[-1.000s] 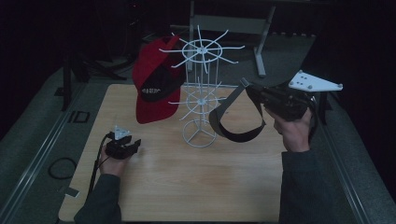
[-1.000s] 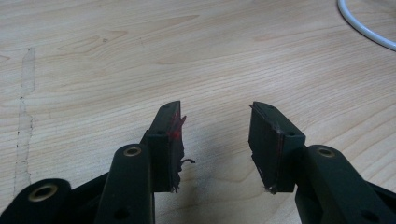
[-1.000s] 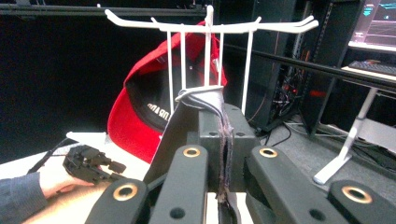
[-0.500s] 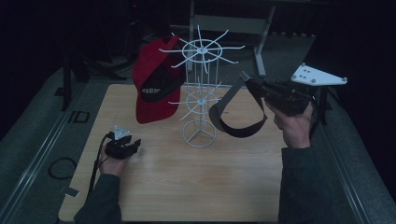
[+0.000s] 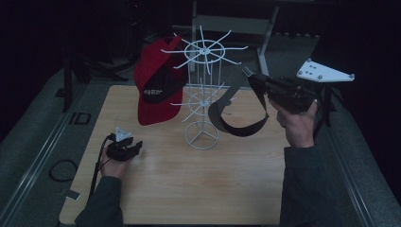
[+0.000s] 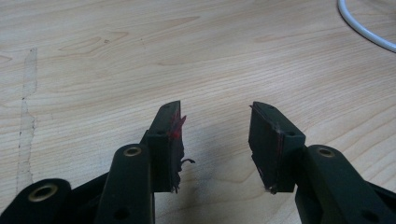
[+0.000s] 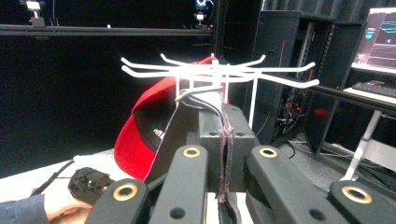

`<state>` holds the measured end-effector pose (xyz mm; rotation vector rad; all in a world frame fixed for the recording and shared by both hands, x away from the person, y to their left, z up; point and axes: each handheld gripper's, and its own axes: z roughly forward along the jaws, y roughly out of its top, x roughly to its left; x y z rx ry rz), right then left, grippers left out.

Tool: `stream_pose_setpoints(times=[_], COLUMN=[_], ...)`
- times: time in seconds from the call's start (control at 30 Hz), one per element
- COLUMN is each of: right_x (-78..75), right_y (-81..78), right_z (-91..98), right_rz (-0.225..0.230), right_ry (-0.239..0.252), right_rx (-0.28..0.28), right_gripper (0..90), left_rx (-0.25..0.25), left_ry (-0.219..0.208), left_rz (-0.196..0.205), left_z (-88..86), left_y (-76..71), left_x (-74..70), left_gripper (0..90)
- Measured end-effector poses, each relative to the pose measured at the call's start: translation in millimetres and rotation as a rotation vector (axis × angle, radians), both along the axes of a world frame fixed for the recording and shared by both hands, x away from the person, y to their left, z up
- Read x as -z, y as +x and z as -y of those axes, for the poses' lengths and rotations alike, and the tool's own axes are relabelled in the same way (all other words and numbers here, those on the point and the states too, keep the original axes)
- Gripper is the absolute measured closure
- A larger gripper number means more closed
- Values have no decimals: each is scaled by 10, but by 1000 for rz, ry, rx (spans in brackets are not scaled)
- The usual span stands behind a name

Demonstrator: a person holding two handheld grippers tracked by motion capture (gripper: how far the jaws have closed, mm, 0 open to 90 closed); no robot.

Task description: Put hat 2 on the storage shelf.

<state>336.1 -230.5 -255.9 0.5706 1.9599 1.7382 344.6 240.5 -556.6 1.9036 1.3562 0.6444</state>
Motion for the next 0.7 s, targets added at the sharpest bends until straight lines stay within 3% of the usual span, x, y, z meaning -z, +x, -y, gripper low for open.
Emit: stream_pose_setpoints(times=[0.7], right_x=[-202], right_y=[58], right_z=[-82], right_rz=[24], right_ry=[20], right_rx=[-3], right_gripper=[882], left_rx=[1], left_ry=[4], left_rz=[0], left_z=[1], left_y=[-5], left_x=[1], left_gripper=[552])
